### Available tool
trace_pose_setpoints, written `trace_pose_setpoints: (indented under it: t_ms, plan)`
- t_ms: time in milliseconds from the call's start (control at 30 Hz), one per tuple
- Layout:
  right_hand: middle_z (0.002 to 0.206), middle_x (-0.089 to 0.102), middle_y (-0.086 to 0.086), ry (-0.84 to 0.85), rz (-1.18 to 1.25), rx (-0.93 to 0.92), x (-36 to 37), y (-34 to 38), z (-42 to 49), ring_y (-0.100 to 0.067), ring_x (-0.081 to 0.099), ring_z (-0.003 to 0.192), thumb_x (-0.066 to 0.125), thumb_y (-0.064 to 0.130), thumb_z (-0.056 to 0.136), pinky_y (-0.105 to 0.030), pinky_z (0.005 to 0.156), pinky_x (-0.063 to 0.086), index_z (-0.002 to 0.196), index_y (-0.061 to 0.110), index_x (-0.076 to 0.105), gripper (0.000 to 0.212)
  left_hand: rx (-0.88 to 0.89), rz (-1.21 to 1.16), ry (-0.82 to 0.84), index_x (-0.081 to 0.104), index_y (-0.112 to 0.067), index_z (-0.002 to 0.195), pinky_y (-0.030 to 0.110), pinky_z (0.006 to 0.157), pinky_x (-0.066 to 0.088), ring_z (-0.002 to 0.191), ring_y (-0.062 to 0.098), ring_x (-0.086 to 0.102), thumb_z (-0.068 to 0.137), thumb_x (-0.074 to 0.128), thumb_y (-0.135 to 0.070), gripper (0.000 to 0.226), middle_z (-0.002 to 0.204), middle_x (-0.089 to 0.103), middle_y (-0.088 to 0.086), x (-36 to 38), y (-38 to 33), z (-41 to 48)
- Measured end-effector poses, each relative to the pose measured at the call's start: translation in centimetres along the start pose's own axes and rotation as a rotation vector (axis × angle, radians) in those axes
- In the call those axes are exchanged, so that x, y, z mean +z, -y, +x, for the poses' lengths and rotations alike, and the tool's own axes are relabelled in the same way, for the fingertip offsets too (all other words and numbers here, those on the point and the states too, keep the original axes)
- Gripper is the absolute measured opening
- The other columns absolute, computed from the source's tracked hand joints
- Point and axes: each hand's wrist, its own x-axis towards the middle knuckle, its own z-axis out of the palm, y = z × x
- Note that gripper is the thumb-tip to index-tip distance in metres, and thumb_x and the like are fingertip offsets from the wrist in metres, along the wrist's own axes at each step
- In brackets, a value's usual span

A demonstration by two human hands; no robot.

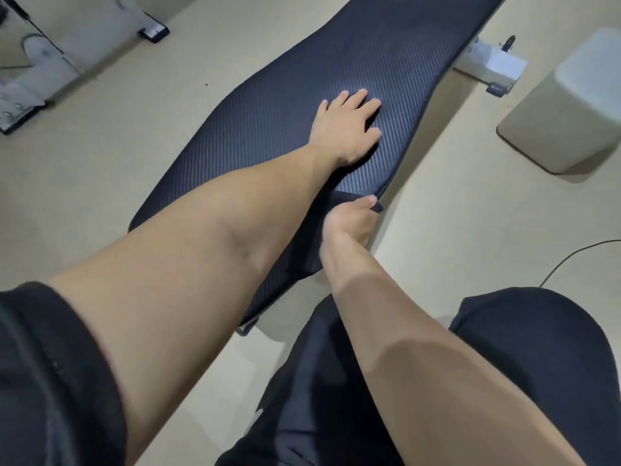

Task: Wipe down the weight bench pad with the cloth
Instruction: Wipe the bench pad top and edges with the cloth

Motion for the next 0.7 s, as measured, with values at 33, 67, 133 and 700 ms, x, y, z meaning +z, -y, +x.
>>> trace_pose_setpoints:
  t_ms: [33, 67, 133, 700]
  plan:
    - [0.145, 0.046, -0.024, -0.117, -0.04, -0.029, -0.7, 1.5, 0.7, -0.041, 0.044, 0.132, 0.008, 0.043, 0.106, -0.045, 0.107, 0.032, 0.144, 0.013, 0.044, 0.061, -0.033, 0.022, -0.065, 0.043, -0.029, 0.144, 0.05, 0.116, 0.023, 0.142, 0.031, 0.032, 0.09, 0.035, -0.046, 0.057, 0.155, 0.038, 0.001, 0.2, -0.7, 0.2]
    - [0.139, 0.054, -0.022, -0.171, -0.097, -0.075, -1.3, 3.3, 1.7, -0.04, 0.051, 0.127, 0.014, 0.042, 0.107, -0.043, 0.103, 0.037, 0.138, 0.005, 0.049, 0.06, -0.064, 0.052, -0.119, 0.049, -0.026, 0.137, 0.047, 0.109, 0.031, 0.132, 0.032, 0.042, 0.088, 0.037, -0.045, 0.053, 0.146, 0.047, 0.003, 0.3, -1.6, 0.7]
    - [0.136, 0.057, -0.02, -0.112, -0.183, -0.151, -2.7, 6.7, 4.6, -0.038, 0.053, 0.125, 0.018, 0.041, 0.107, -0.04, 0.102, 0.039, 0.134, 0.002, 0.052, 0.059, -0.09, 0.07, -0.193, 0.053, -0.021, 0.124, 0.043, 0.096, 0.039, 0.115, 0.032, 0.049, 0.087, 0.039, -0.042, 0.045, 0.131, 0.053, 0.005, 0.5, -2.9, 2.2]
    - [0.138, 0.055, -0.02, -0.165, -0.096, -0.298, -1.2, 23.4, 20.3, -0.037, 0.052, 0.126, 0.025, 0.038, 0.108, -0.038, 0.098, 0.039, 0.135, 0.004, 0.044, 0.047, 0.261, 0.08, -0.017, 0.018, -0.024, 0.158, 0.047, 0.121, 0.013, 0.153, 0.021, 0.011, 0.101, 0.032, -0.022, 0.059, 0.166, 0.011, -0.001, -0.1, -4.1, 22.5]
